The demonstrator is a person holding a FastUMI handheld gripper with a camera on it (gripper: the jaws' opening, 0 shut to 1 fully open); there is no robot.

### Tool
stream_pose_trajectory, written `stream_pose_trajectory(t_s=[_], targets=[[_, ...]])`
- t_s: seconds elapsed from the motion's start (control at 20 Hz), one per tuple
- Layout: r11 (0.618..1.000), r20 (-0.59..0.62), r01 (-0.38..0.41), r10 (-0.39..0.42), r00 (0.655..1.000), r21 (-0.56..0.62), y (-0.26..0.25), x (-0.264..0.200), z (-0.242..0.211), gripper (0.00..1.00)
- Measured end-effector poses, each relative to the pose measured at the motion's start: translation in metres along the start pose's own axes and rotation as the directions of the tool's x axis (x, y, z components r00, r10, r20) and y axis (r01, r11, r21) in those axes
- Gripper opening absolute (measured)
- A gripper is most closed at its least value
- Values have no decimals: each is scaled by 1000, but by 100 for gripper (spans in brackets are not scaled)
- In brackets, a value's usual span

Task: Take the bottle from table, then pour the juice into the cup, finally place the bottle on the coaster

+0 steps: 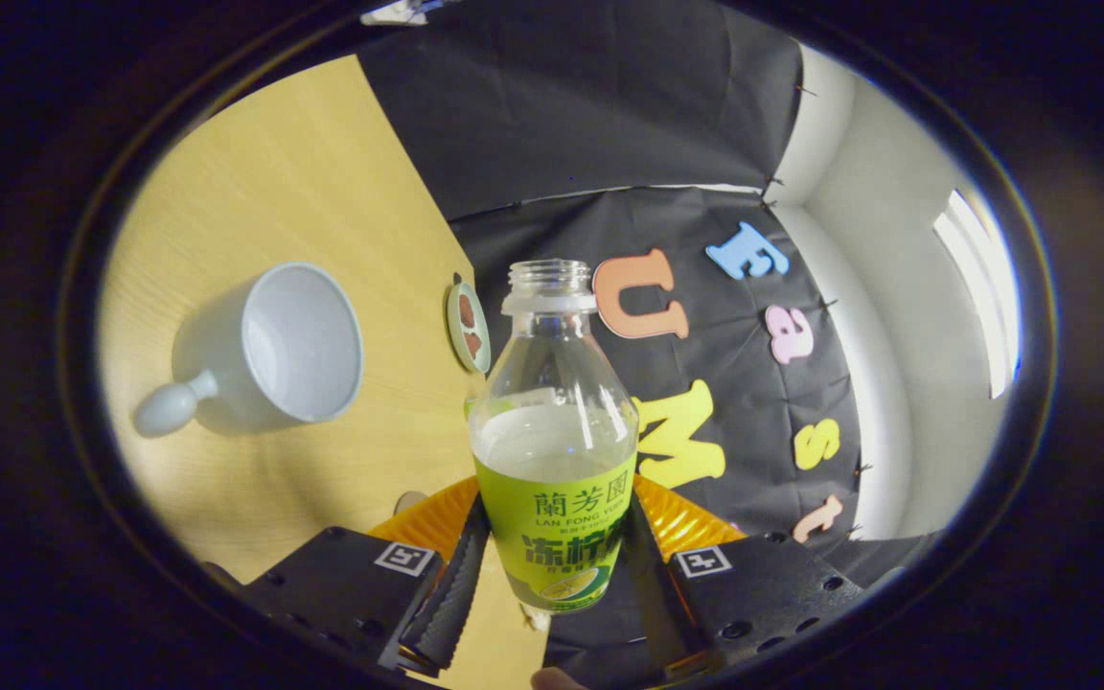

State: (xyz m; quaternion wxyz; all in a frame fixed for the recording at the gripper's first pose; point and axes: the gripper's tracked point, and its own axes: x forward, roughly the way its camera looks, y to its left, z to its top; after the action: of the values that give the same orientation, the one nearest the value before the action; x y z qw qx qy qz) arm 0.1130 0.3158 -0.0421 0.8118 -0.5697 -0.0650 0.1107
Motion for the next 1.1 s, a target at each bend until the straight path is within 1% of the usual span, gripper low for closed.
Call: stream_pose_trajectory(t_s=[0.05, 0.15, 0.25, 0.3, 0.4, 0.55, 0.6, 0.75, 0.8, 0.85, 1.0, 1.1], targets=[[998, -7, -10, 10, 1000, 64, -2, 1, -2, 77], [982, -18, -26, 30, 999, 189, -6, 4, -6, 77], [956, -25, -29, 38, 999, 291, -12, 5, -9, 77], [935, -24, -43, 55, 998, 352, -13, 6, -10, 77], [874, -25, -72, 95, 995, 481, -16, 6, -16, 77], [760, -41, -98, 162, 986, 642, -24, 7, -33, 77], [715, -41, -98, 175, 984, 692, -26, 6, -40, 77], [560, -17, -92, 185, 983, 823, -43, 9, -50, 77], [519, -11, -86, 182, 983, 851, -48, 14, -51, 77], [496, -11, -90, 195, 981, 864, -49, 19, -52, 77], [446, 3, -101, 214, 977, 889, -42, 34, -54, 77], [403, 28, -106, 196, 980, 909, -39, 44, -50, 77]])
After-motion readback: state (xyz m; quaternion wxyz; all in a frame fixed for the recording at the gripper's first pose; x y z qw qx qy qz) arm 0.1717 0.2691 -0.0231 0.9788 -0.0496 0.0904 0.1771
